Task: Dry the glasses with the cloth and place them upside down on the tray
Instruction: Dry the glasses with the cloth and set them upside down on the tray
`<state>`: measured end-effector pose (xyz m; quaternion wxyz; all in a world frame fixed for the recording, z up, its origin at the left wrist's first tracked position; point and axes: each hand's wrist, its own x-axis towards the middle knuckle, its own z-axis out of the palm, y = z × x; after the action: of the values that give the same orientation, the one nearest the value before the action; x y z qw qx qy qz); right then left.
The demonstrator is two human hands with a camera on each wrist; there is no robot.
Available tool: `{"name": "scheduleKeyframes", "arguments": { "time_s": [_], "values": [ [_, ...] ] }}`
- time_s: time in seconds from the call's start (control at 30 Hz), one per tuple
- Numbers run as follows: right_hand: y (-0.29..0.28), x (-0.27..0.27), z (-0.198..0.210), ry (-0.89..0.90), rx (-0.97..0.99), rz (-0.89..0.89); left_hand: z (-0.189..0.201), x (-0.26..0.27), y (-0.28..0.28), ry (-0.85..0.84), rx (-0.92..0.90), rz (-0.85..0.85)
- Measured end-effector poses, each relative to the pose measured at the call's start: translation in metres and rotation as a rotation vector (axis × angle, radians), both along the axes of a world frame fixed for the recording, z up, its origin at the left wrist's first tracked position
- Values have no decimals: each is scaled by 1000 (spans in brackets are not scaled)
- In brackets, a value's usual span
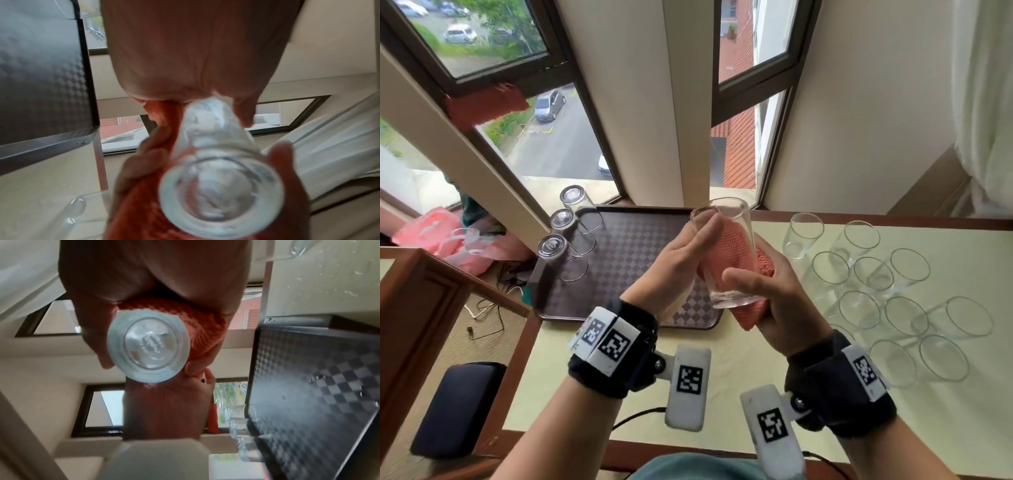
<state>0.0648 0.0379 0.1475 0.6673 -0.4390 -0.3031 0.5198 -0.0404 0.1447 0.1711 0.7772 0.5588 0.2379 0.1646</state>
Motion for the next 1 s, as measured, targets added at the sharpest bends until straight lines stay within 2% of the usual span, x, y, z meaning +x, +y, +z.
{"name": "scheduleKeyframes", "arguments": {
  "time_s": [0.07,0.13,0.23,0.27,0.37,0.43,0.53,0.6,0.67,0.83,1.0],
  "values": [
    [1,-2,-1,-4,-14,-19,0,-3,3,18,-6,37],
    [1,-6,1,-158,-30,-102,0,-5,6,35,-14,75],
    [4,-9,1,-395,-11,-170,3,-5,2,17,-5,45],
    [4,-10,2,-381,0,-148,3,-6,1,7,10,35],
    [3,-7,6,-138,12,-21,6,-8,-1,-34,20,-26],
    [0,-3,9,-60,7,-1,4,-8,0,-39,12,-15],
    [-3,-1,14,-218,-9,-99,2,-4,-5,-53,2,50],
    [-4,-1,14,-345,-12,-164,2,-1,-11,-56,-8,4],
    [-6,0,9,-395,-32,-150,3,2,-15,-70,-10,-52],
    [-16,10,3,-182,-61,-2,0,9,-20,-28,-43,-60],
    [-25,16,-1,-75,-125,-30,-16,16,-25,10,-55,93]
  ]
}}
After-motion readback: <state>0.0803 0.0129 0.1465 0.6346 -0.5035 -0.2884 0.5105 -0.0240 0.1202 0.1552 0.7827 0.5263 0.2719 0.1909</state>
